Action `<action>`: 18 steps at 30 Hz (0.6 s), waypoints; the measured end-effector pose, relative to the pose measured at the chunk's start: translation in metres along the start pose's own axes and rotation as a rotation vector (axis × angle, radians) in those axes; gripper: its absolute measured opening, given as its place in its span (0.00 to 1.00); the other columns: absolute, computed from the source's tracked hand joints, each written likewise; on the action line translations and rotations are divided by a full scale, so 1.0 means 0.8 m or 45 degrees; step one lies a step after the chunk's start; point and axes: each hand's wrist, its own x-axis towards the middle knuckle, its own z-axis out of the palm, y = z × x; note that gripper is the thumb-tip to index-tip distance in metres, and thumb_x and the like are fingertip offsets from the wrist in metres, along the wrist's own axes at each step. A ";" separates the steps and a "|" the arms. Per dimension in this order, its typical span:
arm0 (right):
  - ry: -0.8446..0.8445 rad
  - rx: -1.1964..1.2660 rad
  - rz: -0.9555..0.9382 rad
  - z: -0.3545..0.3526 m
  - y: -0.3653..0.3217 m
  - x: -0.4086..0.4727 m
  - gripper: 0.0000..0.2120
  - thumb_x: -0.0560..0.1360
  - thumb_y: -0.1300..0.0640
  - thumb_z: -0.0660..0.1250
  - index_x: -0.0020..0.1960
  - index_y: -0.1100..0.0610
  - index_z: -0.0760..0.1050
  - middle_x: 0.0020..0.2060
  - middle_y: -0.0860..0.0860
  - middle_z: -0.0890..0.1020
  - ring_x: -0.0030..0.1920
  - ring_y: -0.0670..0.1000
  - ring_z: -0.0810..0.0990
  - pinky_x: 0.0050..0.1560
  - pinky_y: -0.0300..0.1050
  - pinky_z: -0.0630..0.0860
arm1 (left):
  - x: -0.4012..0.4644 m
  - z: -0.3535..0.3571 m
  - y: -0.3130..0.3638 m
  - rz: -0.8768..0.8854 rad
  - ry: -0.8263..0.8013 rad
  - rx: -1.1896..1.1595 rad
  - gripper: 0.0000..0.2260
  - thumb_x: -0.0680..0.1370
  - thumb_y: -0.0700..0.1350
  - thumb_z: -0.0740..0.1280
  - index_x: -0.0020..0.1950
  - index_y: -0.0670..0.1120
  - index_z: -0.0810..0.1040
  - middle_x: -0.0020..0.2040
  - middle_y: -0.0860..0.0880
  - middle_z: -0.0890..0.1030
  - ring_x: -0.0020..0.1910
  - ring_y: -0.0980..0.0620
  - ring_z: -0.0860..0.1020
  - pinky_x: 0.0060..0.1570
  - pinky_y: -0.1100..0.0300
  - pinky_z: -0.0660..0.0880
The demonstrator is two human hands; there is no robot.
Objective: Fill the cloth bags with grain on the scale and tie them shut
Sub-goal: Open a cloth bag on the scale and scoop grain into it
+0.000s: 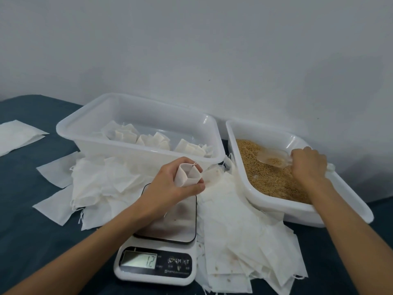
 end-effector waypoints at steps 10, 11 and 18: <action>-0.117 0.326 -0.319 0.017 -0.006 -0.003 0.10 0.74 0.62 0.74 0.53 0.52 0.82 0.48 0.52 0.84 0.51 0.57 0.80 0.54 0.51 0.71 | 0.001 -0.002 -0.004 0.006 -0.004 0.020 0.11 0.72 0.46 0.77 0.52 0.51 0.81 0.46 0.47 0.86 0.46 0.52 0.82 0.51 0.53 0.78; -0.172 0.463 -0.284 0.021 -0.003 -0.005 0.08 0.74 0.61 0.75 0.52 0.54 0.82 0.49 0.53 0.84 0.51 0.57 0.80 0.55 0.52 0.73 | 0.001 -0.002 -0.004 0.004 -0.004 0.017 0.11 0.72 0.46 0.77 0.52 0.51 0.81 0.45 0.47 0.86 0.46 0.52 0.82 0.51 0.53 0.78; -0.322 0.923 0.034 0.024 0.011 -0.006 0.11 0.69 0.63 0.79 0.49 0.60 0.81 0.48 0.57 0.83 0.51 0.57 0.79 0.53 0.52 0.76 | 0.001 -0.002 0.001 0.003 0.022 -0.021 0.13 0.71 0.45 0.77 0.52 0.47 0.81 0.46 0.45 0.86 0.46 0.52 0.82 0.49 0.54 0.78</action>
